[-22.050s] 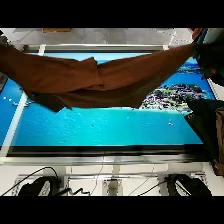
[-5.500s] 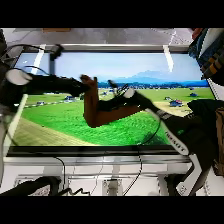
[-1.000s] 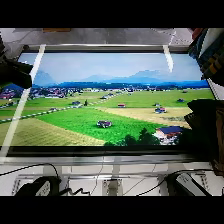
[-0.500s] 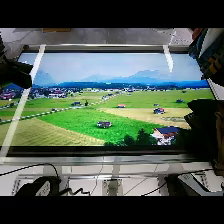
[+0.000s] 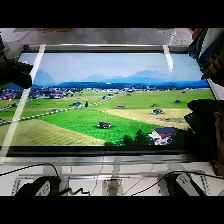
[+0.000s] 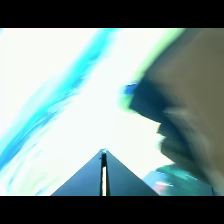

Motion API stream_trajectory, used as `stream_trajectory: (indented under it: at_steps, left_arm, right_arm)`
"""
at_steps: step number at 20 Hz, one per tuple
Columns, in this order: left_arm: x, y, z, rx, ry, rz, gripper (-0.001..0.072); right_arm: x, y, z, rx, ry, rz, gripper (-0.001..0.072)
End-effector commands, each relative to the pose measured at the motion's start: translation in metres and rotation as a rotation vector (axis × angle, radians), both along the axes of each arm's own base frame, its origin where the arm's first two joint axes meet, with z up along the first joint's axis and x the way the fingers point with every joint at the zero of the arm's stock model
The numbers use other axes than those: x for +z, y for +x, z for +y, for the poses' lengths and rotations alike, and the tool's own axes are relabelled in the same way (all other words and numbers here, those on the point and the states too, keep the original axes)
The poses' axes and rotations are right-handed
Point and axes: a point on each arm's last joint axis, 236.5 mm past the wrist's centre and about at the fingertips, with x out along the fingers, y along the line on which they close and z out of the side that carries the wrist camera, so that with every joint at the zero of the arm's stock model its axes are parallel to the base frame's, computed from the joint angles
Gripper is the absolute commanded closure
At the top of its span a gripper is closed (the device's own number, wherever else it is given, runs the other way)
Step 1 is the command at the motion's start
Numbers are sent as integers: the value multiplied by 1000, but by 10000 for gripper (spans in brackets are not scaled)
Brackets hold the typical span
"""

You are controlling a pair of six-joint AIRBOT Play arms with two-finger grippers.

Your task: Fold the clothes and pants, and hang the long-sleeved shirts on hangers.

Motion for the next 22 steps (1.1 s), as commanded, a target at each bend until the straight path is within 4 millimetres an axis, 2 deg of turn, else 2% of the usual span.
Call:
stream_trajectory:
  at_steps: [1,2,3,5,6,10,14,22]
  left_arm:
    - [0,0,0,1,0,-1,689]
    - [0,0,0,1,0,-1,689]
    - [0,0,0,1,0,-1,689]
    - [0,0,0,1,0,-1,689]
    - [0,0,0,1,0,-1,689]
    - [0,0,0,1,0,-1,688]
    - [0,0,0,1,0,-1,689]
    - [0,0,0,1,0,-1,689]
  right_arm:
    - [7,11,120,420,-121,3,699]
    - [-6,2,139,512,-189,71,699]
    - [-19,-8,149,576,-250,148,698]
    - [-40,-24,155,636,-337,287,698]
    - [-42,-26,158,647,-354,308,699]
    - [-44,-27,145,479,-290,345,698]
    - [-42,-26,156,499,-250,325,698]
    - [-42,-26,156,499,-250,326,698]
